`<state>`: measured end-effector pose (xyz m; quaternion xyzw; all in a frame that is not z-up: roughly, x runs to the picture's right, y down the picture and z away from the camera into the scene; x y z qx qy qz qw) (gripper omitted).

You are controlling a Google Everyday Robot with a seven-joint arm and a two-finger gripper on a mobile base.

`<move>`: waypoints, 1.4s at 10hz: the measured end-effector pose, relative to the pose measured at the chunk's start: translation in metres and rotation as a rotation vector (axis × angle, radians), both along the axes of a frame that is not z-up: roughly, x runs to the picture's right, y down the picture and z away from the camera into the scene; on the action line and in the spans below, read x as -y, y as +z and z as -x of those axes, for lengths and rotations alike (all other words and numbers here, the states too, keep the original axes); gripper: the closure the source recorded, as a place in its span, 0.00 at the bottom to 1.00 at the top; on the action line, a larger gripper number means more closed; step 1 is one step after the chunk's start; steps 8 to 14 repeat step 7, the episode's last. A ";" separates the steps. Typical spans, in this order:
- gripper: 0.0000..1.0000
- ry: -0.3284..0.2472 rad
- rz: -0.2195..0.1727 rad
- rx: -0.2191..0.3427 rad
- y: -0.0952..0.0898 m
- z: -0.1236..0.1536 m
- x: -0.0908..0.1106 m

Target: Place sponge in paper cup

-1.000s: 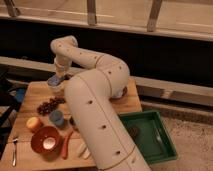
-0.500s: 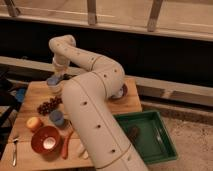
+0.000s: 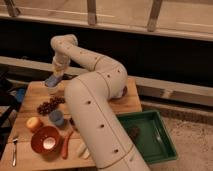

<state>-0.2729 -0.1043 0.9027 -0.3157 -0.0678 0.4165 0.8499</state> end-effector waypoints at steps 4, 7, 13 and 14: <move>0.20 0.001 0.000 -0.001 0.000 -0.001 0.000; 0.20 0.002 0.000 -0.002 0.000 -0.002 0.001; 0.20 0.002 0.000 -0.002 0.000 -0.002 0.001; 0.20 0.002 0.000 -0.002 0.000 -0.002 0.001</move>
